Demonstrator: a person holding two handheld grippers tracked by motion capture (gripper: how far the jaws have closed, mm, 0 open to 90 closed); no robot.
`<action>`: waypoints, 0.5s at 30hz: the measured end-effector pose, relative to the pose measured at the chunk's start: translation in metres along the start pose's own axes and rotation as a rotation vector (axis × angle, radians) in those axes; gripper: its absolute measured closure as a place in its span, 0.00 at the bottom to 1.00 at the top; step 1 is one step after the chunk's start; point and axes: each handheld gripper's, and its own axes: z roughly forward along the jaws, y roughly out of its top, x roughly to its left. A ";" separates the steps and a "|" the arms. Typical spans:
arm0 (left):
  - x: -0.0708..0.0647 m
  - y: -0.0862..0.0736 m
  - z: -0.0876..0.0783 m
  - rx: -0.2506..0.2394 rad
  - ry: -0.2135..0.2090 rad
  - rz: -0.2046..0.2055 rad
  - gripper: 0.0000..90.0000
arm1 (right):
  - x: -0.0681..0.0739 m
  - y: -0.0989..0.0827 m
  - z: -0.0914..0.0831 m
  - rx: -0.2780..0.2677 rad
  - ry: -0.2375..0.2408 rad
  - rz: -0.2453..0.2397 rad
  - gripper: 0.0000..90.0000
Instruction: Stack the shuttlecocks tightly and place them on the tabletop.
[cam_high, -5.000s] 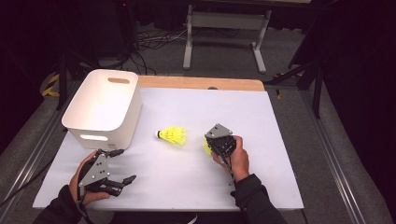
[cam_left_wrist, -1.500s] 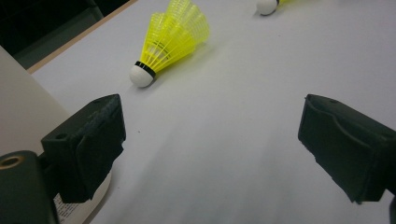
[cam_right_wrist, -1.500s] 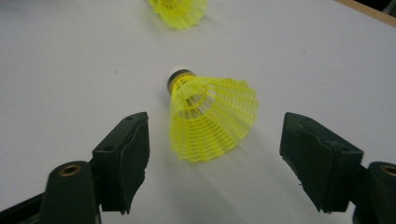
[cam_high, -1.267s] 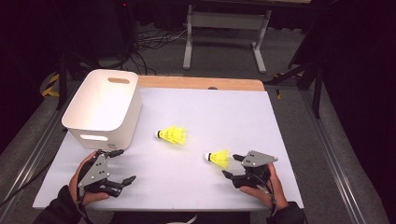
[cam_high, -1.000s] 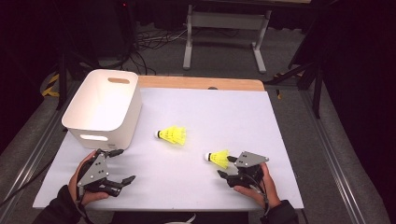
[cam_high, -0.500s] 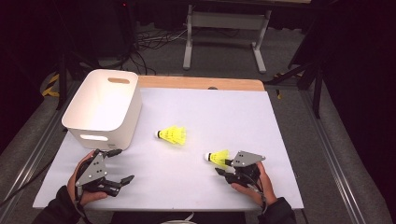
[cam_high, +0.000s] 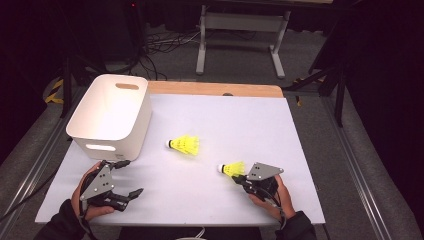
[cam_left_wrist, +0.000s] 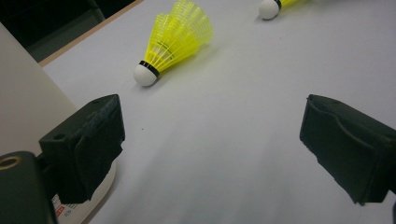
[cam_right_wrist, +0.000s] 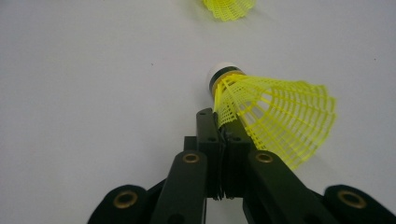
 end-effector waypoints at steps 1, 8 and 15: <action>0.000 0.000 0.000 0.000 0.000 0.000 0.08 | 0.000 0.000 0.000 0.000 0.000 0.000 0.99; -0.002 0.000 -0.003 -0.002 0.007 0.005 0.08 | 0.001 0.002 -0.002 -0.011 -0.004 -0.016 1.00; -0.002 0.000 -0.003 0.006 0.012 0.010 0.08 | 0.002 0.004 -0.006 -0.029 -0.008 -0.024 1.00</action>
